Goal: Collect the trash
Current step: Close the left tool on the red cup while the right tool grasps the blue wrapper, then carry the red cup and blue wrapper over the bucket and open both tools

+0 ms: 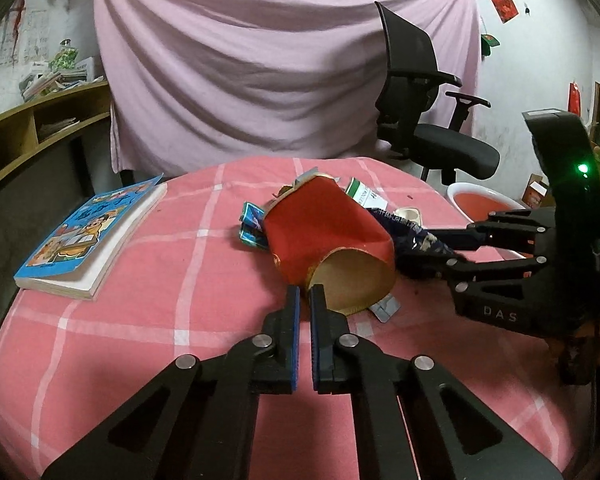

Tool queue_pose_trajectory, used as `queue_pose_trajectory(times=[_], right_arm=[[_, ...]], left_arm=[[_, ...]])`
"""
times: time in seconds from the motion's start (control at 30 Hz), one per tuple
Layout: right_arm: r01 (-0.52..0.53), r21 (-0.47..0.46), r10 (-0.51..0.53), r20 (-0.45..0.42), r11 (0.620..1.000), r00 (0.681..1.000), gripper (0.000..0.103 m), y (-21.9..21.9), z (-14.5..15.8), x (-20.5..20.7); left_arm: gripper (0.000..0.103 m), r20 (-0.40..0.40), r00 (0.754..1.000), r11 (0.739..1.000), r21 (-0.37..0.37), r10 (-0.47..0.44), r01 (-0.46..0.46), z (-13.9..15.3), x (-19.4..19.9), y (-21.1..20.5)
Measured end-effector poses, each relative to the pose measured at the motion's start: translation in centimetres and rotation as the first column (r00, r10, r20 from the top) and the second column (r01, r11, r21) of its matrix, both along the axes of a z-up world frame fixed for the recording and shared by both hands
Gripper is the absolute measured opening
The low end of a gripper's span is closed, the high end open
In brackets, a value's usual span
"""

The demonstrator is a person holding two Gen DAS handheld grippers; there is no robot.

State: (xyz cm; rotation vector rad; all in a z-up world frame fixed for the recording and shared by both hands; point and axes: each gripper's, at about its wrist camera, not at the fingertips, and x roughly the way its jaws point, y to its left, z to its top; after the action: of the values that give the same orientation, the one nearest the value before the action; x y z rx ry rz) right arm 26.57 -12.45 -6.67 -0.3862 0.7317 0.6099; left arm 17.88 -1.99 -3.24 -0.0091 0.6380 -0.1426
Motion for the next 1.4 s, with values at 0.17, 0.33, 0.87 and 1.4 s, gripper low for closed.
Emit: queue_pose_trajectory(times=[0.17, 0.33, 0.87, 1.4], right_arm=[[-0.014, 0.002, 0.014, 0.049, 1.0, 0.999, 0.009, 0.2, 0.5, -0.9], [-0.012, 0.064, 0.006, 0.081, 0.998, 0.997, 0.007, -0.7, 1.3, -1.5], [0.044, 0.325, -0.162, 0.345, 0.945, 0.924, 0.007, -5.7, 4.8, -5.3], [0.451, 0.535, -0.632, 0.219, 0.715, 0.744, 0.008, -19.4, 5.8, -3.7]], left_arm=[[0.002, 0.006, 1.0, 1.0, -0.003, 0.006, -0.006, 0.0, -0.2, 0.1], [0.001, 0.03, 0.999, 1.0, -0.001, 0.017, -0.017, 0.0, -0.6, 0.1], [0.001, 0.294, 0.952, 0.997, -0.038, 0.082, -0.074, 5.6, -2.7, -2.2], [0.001, 0.214, 0.953, 0.975, -0.025, -0.212, 0.223, 7.8, 5.0, -17.4]])
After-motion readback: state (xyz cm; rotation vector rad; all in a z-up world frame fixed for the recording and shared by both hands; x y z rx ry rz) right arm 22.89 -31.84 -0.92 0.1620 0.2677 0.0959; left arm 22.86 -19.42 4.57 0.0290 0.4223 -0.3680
